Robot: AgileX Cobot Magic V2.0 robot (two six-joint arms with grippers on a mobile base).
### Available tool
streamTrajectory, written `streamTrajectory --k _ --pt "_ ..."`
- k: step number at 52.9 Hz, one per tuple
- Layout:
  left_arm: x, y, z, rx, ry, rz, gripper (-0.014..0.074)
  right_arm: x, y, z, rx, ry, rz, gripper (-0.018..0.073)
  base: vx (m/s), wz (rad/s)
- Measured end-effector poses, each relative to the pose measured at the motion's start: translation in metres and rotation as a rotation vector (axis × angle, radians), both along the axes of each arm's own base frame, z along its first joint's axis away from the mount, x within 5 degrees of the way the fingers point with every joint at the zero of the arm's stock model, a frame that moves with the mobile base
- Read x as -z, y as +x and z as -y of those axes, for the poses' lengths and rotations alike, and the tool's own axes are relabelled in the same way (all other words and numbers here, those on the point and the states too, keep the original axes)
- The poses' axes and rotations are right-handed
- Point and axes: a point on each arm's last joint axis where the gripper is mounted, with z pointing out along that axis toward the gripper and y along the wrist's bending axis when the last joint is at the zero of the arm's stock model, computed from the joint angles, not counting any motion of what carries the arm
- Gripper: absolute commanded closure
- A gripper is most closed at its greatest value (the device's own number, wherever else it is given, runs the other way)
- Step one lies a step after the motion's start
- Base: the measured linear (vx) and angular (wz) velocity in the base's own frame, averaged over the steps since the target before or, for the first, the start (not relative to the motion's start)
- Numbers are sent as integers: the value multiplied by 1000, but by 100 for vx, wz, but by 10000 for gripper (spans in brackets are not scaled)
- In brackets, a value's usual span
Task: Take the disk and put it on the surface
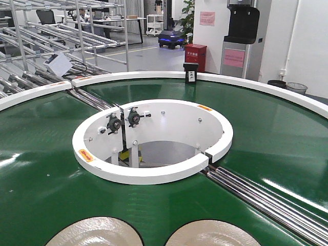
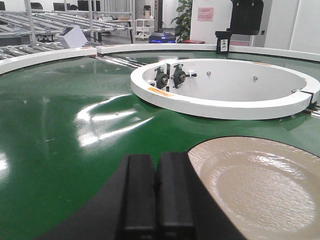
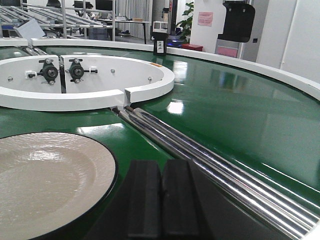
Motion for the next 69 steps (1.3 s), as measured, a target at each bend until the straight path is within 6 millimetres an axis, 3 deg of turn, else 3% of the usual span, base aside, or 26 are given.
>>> streamTrajectory --k 35,54,62,66,69 --pt "0 0 0 0 0 3 604 0 0 0 0 0 0 568 0 0" --pt "-11 0 0 3 -12 121 604 -6 0 -1 -8 5 65 568 0 0" --pt "-33 -4 0 5 -18 288 604 -24 -2 -2 -28 20 234 568 0 0" --pt "-60 -11 0 6 -19 394 604 -40 -5 -2 -22 23 245 568 0 0" --pt "-85 -18 0 6 -19 469 604 -63 -7 -1 -12 22 225 568 0 0"
